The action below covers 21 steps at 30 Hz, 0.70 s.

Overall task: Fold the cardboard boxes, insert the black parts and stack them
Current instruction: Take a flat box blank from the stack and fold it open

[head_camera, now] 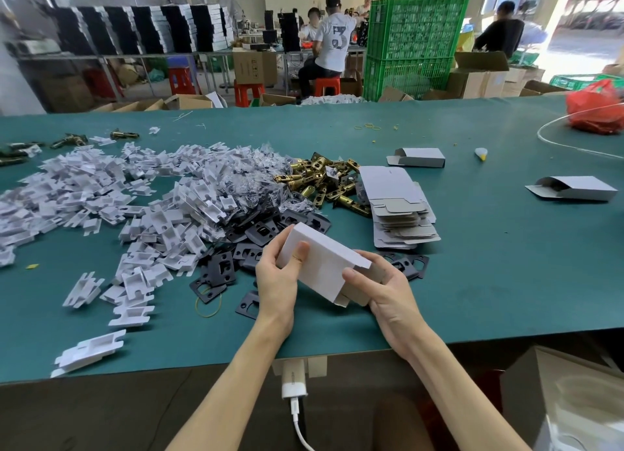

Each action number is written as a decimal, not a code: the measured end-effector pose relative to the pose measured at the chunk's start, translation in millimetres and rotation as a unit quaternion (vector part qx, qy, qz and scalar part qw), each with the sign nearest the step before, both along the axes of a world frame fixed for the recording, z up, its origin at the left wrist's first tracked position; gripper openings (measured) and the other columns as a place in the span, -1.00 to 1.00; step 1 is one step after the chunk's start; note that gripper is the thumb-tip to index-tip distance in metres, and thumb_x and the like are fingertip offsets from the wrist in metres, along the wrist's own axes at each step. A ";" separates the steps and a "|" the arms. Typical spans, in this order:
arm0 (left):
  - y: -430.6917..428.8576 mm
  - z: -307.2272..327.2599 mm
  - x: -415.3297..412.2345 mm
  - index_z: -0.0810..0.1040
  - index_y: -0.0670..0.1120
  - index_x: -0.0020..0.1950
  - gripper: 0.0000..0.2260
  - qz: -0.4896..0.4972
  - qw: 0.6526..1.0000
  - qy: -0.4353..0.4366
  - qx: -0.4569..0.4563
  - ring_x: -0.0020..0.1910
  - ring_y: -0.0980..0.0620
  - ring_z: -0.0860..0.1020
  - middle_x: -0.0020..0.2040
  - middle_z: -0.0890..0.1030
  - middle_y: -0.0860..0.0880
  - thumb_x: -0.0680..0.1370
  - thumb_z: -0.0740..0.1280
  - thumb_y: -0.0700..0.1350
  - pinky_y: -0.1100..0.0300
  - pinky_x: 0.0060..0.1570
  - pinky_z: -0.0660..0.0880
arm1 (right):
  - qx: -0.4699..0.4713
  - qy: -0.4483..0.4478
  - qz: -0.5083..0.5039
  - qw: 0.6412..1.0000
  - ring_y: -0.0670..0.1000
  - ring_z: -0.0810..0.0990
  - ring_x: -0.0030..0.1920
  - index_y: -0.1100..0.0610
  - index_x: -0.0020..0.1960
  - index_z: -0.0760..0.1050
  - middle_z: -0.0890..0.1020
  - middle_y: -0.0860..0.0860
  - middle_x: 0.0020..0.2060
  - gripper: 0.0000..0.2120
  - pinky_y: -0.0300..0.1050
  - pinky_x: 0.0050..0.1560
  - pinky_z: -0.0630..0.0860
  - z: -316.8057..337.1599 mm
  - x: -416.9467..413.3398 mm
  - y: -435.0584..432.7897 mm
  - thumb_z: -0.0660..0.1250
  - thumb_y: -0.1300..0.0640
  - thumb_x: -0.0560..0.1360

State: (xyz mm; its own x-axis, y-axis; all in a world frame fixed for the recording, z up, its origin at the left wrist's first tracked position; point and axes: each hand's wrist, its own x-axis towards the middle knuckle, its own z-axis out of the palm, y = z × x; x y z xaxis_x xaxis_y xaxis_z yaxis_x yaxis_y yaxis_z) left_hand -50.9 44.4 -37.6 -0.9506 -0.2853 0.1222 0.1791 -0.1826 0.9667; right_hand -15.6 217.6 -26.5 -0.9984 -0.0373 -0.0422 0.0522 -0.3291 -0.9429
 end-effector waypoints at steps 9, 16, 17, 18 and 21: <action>-14.1 9.6 1.8 0.70 0.02 0.14 -0.60 -0.186 0.955 0.025 0.229 0.17 0.03 0.61 0.11 0.71 0.00 0.32 0.62 -0.02 0.05 0.37 0.42 | -0.044 0.034 -0.019 0.998 0.14 0.66 0.21 0.16 0.40 0.42 0.69 0.12 0.15 -0.22 0.11 0.34 0.53 -2.5 -3.3 -1.4 0.60 -0.07 0.29; -3.0 13.2 5.7 0.64 -0.03 0.21 -0.60 -0.243 0.960 0.057 0.123 0.44 -0.09 0.50 0.43 0.58 -0.04 0.40 0.57 -0.20 0.04 0.30 0.55 | -0.154 0.010 0.007 0.988 0.36 0.64 0.18 0.22 0.42 0.30 0.62 0.30 0.24 0.05 0.18 0.14 0.63 5.3 -3.6 -1.6 0.64 -0.29 0.17; -0.6 11.6 6.3 0.65 -0.01 0.18 -0.65 -0.245 0.965 0.063 0.072 0.44 -0.08 0.49 0.45 0.56 -0.01 0.42 0.54 -0.24 0.04 0.28 0.55 | -0.180 0.002 0.008 0.984 0.37 0.63 0.20 0.23 0.42 0.31 0.60 0.31 0.25 0.01 0.19 0.13 0.63 6.5 -3.1 0.3 0.60 -0.32 0.21; 0.9 9.9 6.4 0.66 0.00 0.14 -0.67 -0.248 0.966 0.068 0.032 0.44 -0.07 0.48 0.45 0.54 0.01 0.44 0.53 -0.27 0.03 0.28 0.54 | -0.203 -0.008 0.007 0.979 0.36 0.62 0.22 0.22 0.42 0.32 0.60 0.31 0.26 -0.04 0.18 0.12 0.64 7.2 -2.6 2.6 0.55 -0.33 0.26; 2.5 8.0 7.7 0.70 -0.03 0.03 -0.67 -0.281 0.958 0.062 0.017 0.45 -0.11 0.48 0.45 0.54 -0.05 0.50 0.42 -0.45 0.00 0.28 0.54 | -0.197 -0.017 0.005 0.980 0.27 0.63 0.25 0.16 0.47 0.34 0.60 0.23 0.30 -0.31 0.08 0.08 0.64 6.4 -2.6 6.2 0.42 -0.18 0.50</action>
